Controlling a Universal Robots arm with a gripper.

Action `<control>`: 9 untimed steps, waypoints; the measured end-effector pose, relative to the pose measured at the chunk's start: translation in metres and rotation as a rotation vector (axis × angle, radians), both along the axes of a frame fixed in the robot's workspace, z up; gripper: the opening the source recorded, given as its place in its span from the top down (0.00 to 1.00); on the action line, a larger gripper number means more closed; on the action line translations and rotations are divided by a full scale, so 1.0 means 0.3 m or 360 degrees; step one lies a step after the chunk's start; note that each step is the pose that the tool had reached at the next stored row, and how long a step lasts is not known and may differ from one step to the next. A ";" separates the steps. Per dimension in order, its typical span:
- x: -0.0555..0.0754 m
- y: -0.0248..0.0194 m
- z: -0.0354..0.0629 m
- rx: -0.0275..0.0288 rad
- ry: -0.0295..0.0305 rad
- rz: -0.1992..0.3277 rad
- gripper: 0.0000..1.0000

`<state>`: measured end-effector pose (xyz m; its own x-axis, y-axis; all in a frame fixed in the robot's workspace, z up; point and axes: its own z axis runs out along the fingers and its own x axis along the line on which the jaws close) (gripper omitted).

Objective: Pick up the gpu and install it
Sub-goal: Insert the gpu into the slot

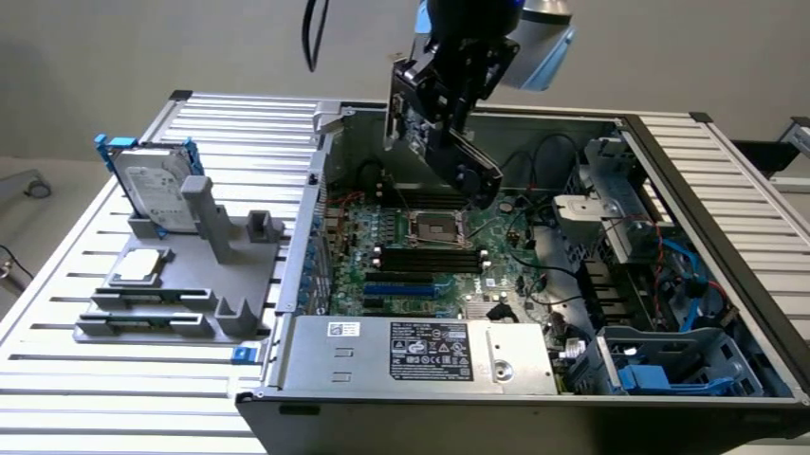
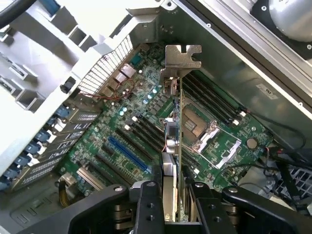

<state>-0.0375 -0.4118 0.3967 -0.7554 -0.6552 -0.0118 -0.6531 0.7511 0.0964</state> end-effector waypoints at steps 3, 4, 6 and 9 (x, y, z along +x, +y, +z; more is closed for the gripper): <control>0.000 0.000 0.002 -0.00004 0.00002 0.0085 0.73; 0.000 0.000 0.002 -0.00002 0.00001 0.0116 0.73; 0.000 0.000 0.002 -0.00003 0.00001 0.0174 0.73; 0.000 0.000 0.001 -0.00001 0.00000 0.0260 0.73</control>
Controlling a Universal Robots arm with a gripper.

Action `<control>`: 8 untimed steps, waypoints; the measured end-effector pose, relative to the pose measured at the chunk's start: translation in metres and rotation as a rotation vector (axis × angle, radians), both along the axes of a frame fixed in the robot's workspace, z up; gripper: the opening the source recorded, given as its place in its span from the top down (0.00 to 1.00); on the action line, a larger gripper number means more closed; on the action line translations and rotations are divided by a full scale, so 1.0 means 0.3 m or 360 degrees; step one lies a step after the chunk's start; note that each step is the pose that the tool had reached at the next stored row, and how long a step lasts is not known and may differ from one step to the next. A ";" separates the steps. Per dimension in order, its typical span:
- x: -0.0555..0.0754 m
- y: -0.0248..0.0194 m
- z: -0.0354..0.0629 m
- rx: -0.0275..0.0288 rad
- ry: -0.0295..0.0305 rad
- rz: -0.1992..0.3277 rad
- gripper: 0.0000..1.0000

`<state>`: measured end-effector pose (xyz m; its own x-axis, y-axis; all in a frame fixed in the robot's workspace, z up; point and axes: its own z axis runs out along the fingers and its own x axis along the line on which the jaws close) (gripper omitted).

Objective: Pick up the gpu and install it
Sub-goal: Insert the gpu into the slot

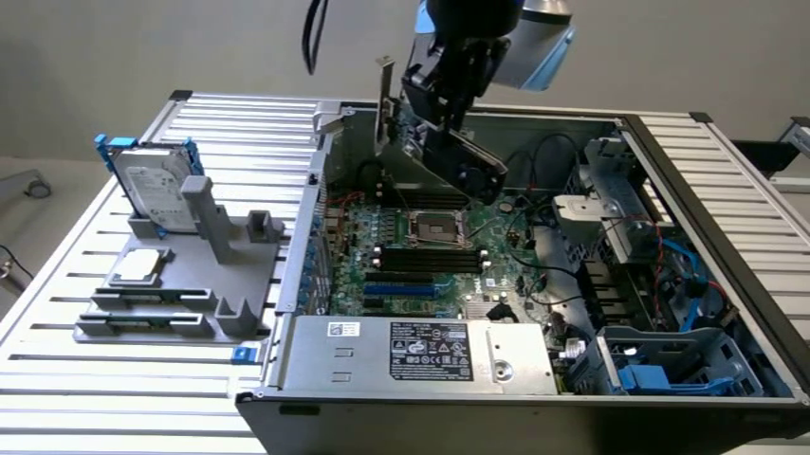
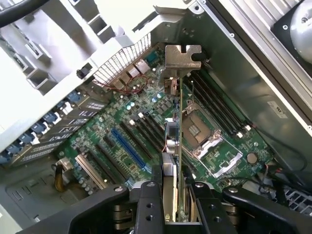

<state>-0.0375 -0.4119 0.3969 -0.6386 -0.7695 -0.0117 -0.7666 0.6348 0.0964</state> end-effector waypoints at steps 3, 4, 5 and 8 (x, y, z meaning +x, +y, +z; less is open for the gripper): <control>0.000 0.000 -0.002 -0.00002 0.00000 0.0088 0.73; 0.000 0.000 -0.003 0.00006 0.00000 0.0115 0.73; 0.000 0.000 -0.005 0.00049 -0.00001 0.0146 0.73; 0.000 0.000 -0.011 0.00245 -0.00011 0.0232 0.73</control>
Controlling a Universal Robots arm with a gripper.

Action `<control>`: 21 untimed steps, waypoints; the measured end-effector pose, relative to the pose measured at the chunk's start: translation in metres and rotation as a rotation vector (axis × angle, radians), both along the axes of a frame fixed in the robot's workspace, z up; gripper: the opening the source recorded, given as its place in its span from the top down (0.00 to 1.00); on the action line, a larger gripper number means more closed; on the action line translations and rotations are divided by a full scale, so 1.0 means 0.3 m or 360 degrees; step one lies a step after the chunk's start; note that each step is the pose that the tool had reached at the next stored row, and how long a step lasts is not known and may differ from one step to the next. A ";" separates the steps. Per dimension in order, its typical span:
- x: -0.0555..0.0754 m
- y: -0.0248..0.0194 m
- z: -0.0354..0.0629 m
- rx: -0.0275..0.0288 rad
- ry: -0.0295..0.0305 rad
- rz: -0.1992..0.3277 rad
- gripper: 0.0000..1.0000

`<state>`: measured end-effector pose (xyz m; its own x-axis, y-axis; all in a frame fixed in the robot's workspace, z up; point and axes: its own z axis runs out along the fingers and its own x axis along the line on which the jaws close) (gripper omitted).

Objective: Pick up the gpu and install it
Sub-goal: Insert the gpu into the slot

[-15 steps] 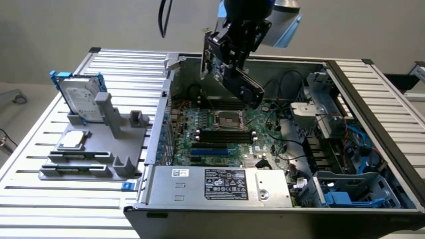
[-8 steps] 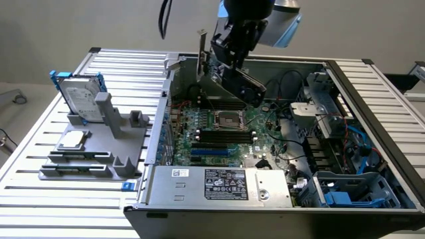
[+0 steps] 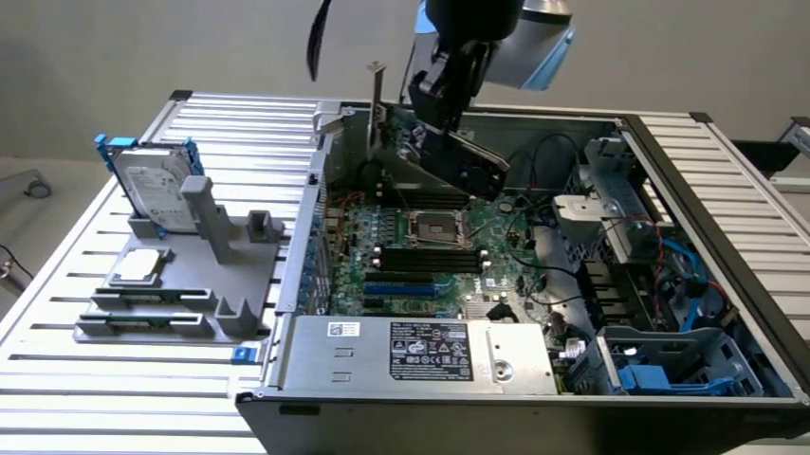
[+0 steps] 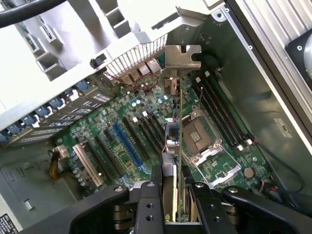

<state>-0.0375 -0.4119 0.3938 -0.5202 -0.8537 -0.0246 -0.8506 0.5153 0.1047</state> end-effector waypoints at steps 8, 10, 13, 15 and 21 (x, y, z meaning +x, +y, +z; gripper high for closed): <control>0.000 0.000 -0.018 0.00478 -0.00018 0.0232 0.73; 0.000 0.000 -0.023 0.00570 -0.00020 0.0291 0.73; 0.000 0.000 -0.029 0.00685 -0.00021 0.0375 0.73; 0.000 0.000 -0.034 0.00761 -0.00020 0.0435 0.73; 0.000 0.000 -0.040 0.01108 -0.00150 0.0586 0.73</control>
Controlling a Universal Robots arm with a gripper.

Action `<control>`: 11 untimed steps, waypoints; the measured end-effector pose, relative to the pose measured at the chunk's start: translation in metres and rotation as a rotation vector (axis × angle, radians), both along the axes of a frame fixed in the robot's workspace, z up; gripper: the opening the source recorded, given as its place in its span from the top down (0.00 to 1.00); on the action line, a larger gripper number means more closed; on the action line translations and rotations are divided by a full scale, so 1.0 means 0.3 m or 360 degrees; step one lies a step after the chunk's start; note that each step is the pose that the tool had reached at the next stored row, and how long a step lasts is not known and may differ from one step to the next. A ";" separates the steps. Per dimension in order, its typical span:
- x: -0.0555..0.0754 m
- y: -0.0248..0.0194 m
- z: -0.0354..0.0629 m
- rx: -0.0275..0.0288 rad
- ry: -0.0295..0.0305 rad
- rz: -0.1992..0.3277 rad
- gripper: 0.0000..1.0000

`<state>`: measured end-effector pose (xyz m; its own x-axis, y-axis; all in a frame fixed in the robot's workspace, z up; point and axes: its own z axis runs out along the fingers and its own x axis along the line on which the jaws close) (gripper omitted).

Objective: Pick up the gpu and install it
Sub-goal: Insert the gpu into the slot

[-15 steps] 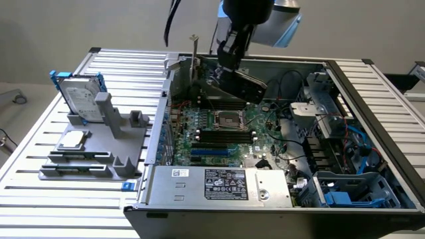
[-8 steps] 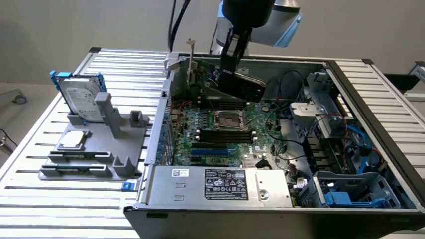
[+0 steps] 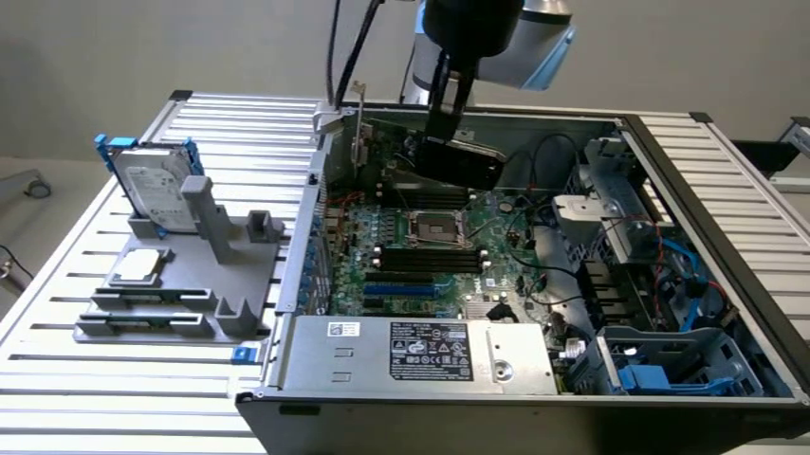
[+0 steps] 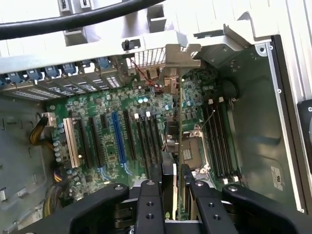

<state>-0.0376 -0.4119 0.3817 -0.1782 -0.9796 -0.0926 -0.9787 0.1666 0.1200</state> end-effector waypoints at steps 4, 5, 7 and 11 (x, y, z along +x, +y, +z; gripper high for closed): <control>0.000 0.000 -0.001 0.00157 -0.00243 0.0089 0.73; 0.000 0.000 -0.001 0.00159 -0.00327 0.0115 0.73; 0.000 0.000 -0.001 0.00156 -0.00525 0.0164 0.73; 0.000 0.000 -0.005 0.00156 -0.00925 0.0267 0.73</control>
